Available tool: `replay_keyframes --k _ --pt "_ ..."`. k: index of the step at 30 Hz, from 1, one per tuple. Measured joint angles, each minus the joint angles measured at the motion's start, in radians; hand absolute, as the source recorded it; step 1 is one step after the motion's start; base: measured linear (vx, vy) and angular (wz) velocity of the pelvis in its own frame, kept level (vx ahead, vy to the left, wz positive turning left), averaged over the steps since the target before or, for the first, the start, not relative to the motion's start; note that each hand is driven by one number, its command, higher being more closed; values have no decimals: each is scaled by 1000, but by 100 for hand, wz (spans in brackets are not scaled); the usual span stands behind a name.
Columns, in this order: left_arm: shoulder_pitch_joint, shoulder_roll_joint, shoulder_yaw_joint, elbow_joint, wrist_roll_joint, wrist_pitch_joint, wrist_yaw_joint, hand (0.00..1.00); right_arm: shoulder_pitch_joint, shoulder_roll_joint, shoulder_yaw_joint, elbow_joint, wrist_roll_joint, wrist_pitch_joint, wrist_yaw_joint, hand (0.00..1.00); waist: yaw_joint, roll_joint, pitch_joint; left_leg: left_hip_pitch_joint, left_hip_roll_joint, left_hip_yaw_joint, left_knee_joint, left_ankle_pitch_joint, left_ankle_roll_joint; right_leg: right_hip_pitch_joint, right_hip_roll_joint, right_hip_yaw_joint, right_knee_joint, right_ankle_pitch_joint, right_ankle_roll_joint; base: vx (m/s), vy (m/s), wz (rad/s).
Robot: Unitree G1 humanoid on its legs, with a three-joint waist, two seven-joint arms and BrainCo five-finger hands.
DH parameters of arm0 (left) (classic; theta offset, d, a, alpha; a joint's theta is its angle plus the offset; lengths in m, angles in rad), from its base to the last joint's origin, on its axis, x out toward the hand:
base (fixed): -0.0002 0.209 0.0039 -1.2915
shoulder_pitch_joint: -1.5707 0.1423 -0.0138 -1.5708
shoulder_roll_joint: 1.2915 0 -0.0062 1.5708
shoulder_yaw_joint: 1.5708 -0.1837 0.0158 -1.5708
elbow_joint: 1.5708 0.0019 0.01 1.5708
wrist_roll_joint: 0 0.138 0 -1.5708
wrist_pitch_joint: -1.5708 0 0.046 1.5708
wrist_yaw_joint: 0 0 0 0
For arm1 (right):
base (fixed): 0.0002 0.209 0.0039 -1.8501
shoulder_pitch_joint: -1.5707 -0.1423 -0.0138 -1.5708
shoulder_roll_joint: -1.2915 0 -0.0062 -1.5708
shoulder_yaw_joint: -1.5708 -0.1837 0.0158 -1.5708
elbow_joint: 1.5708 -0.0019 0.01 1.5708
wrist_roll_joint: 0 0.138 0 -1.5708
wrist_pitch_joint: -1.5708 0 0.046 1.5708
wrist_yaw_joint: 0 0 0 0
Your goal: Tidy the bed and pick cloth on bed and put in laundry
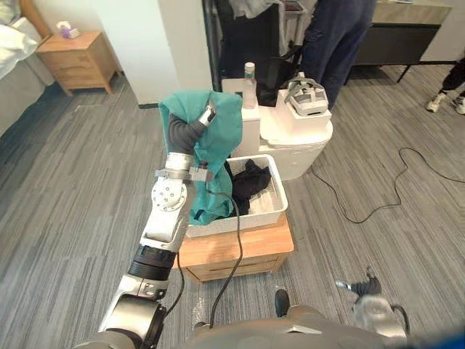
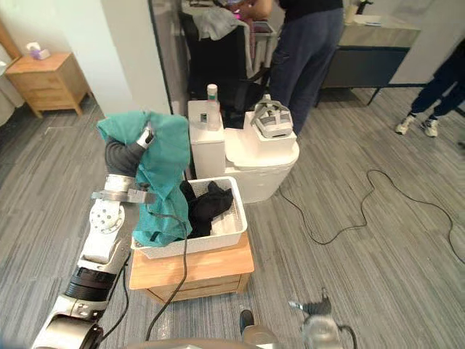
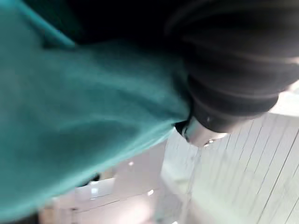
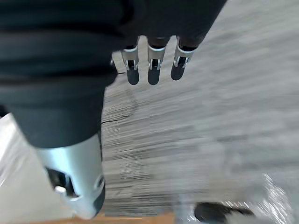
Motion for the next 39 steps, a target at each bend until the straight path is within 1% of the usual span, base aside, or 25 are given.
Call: replay_keyframes --k 3,4,5,6,7,9,10,12,13,14,15,17,19,20,22,23,25,27,28,29,31,33,35,37,39 --pt "51 38 9 8 101 0 1 100 53 27 -67 55 15 -41 51 0 -9 -7 -8 4 -7 7 0 -3 1 0 -2 2 0 -4 -6 24 21 -6" --pt "77 48 9 21 149 12 5 100 64 35 -80 82 16 -57 72 0 -12 -8 -11 7 -7 13 0 -5 1 0 -1 4 0 -5 -6 44 33 -21" --pt "108 61 -1 69 232 19 31 100 82 39 -82 107 27 -81 98 0 -17 -8 -13 16 -7 27 0 -11 0 1 0 16 0 -5 -6 50 29 -23" --pt "112 69 -13 166 309 7 55 100 96 45 -92 121 34 -97 120 0 -21 -6 -15 16 -7 33 0 -13 1 -3 -1 23 -1 -5 -6 38 20 -23" --pt "109 76 -16 217 347 4 75 100 106 50 -100 126 33 -102 132 0 -23 -5 -15 16 -8 41 0 -15 2 -7 0 30 -1 -4 -6 23 15 -28" --pt "49 125 -41 416 476 1 163 100 121 67 -113 133 32 -136 190 0 -26 -3 -15 14 -6 104 0 -16 0 -34 4 62 -2 -4 -5 18 18 -44" --pt "23 136 -50 456 500 6 177 100 124 70 -113 134 32 -143 203 0 -29 -3 -14 13 -5 119 0 -16 0 -41 5 69 0 -4 -5 24 20 -46" --pt "-90 149 -55 566 574 58 234 100 114 76 -112 142 32 -162 250 0 -54 -3 -11 -26 -7 150 0 -17 -1 -95 5 116 0 -2 -2 23 13 -38" --pt "-125 149 -55 590 598 73 249 100 103 76 -112 146 32 -168 260 0 -58 -5 -2 -37 -9 157 1 -16 -1 -111 4 123 1 2 4 19 2 -30" --pt "-196 155 -54 637 640 103 283 100 73 76 -111 157 32 -180 275 0 -69 -12 32 -56 -16 163 1 -12 -1 -139 2 143 8 12 17 5 -1 -22" --pt "-264 159 -54 680 672 131 310 100 39 74 -112 161 32 -194 290 0 -89 -18 75 -78 -22 166 1 -8 2 -166 -2 151 13 24 26 -10 -3 -19" --pt "-329 169 -54 713 703 164 341 100 0 74 -110 161 32 -215 306 0 -106 -26 120 -114 -26 175 1 1 -1 -211 -3 165 19 39 27 -12 -10 -18" --pt "-406 171 -54 749 735 207 361 100 -39 74 -109 159 35 -243 325 0 -111 -30 189 -148 -25 191 2 12 9 -250 0 172 18 63 18 33 -10 -20" --pt "-428 170 -54 760 735 220 367 100 -48 74 -109 150 35 -252 330 0 -114 -28 213 -160 -24 192 4 14 8 -263 2 172 18 65 18 72 -6 -11" --pt "-454 171 -52 764 735 259 368 100 -59 73 -90 119 36 -276 346 0 -111 -27 267 -166 -15 207 7 10 2 -276 14 189 18 65 17 76 4 -17" --pt "-454 170 -52 764 734 265 365 100 -59 74 -82 109 37 -283 347 0 -109 -26 269 -173 -13 214 7 9 0 -287 16 196 20 65 17 68 10 -20" --pt "-464 167 -52 764 726 283 338 100 -62 75 -67 78 46 -305 352 0 -110 -21 274 -205 -13 218 7 9 0 -325 18 197 27 65 17 60 4 -9" --pt "-470 154 -51 764 675 295 283 100 -77 74 -60 39 53 -326 352 0 -108 -18 309 -215 -12 218 9 9 0 -338 18 197 35 65 18 49 8 3" --pt "-469 146 -51 764 667 300 270 100 -79 74 -58 27 53 -327 351 0 -106 -18 317 -215 -10 218 14 6 -3 -338 17 197 37 65 18 27 9 7" --pt "-461 124 -51 764 630 303 243 0 -83 74 -46 -1 53 -331 345 0 -101 -17 335 -226 -2 218 43 -7 -3 -340 17 197 44 65 18 10 3 5" --pt "-435 114 -50 764 586 307 216 0 -94 73 -30 -20 53 -333 342 0 -98 -16 335 -244 2 218 65 -18 -1 -355 15 197 52 65 17 0 0 0" --pt "-392 90 -45 765 501 333 166 0 -121 73 -24 -34 53 -334 328 0 -97 -14 336 -266 5 217 96 -34 2 -366 9 197 55 62 15 0 0 0" --pt "-359 70 -39 771 432 343 152 0 -122 71 -17 -50 54 -333 307 0 -90 -14 337 -271 6 216 114 -42 3 -365 6 197 55 56 12 -16 -12 1" --pt "-343 51 -29 775 376 342 151 0 -122 66 -5 -57 54 -332 293 0 -83 -13 337 -278 7 211 126 -43 5 -364 3 195 55 52 9 -40 -34 9" --pt "-330 47 -24 775 318 322 152 0 -122 60 5 -58 54 -323 275 0 -81 -7 341 -280 7 194 129 -42 7 -355 -2 181 55 51 10 -53 -41 20"
